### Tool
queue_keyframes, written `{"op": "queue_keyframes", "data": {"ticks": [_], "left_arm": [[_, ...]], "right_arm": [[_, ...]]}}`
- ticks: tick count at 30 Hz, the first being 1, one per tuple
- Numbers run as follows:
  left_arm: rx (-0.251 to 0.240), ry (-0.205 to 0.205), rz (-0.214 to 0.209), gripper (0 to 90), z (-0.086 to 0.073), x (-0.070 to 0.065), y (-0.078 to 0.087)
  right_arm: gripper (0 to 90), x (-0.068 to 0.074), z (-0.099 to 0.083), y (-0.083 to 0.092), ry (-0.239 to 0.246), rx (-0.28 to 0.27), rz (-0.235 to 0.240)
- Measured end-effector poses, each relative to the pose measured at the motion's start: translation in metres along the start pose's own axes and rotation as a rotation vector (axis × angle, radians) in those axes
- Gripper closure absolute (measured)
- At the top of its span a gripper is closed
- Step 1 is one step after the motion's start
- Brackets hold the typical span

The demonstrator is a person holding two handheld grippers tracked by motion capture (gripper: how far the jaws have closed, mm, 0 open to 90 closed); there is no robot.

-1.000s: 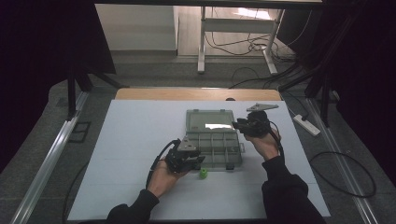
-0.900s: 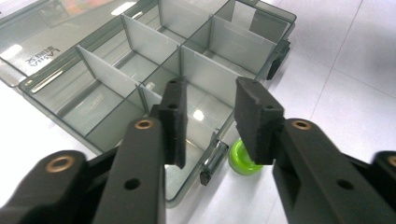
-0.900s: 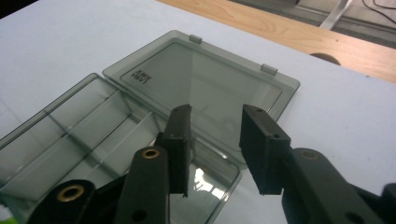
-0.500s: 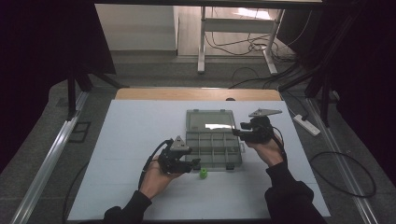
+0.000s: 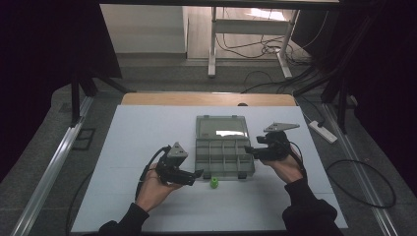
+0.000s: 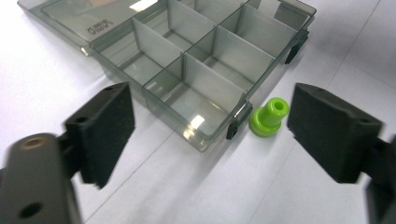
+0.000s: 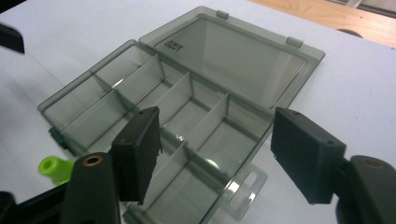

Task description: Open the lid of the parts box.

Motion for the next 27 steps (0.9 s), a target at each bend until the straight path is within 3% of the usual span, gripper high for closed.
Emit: {"op": "queue_keyframes", "data": {"ticks": [8, 17, 27], "left_arm": [[-0.007, 0.027, 0.0, 4.2, -0.007, 0.006, 0.012], [-0.009, 0.025, 0.01, 0.7, -0.017, 0.006, 0.024], [-0.055, 0.046, 0.028, 0.0, -0.027, 0.009, 0.042]], "right_arm": [[21.2, 0.008, -0.011, 0.009, 0.007, 0.009, 0.01], [15.3, 0.015, -0.025, 0.021, 0.007, 0.021, 0.023], [5.4, 0.023, -0.041, 0.031, 0.008, 0.036, 0.022]]}}
Point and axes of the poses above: each handheld gripper's, and its own axes: y roughly backward along the jaws, z roughly out of its top, x roughly to its left, the point moved 8 cm from there along -y, roughly forward along the jaws, and after that the axes turned 4 degrees about -y, right-handed, at the moved point
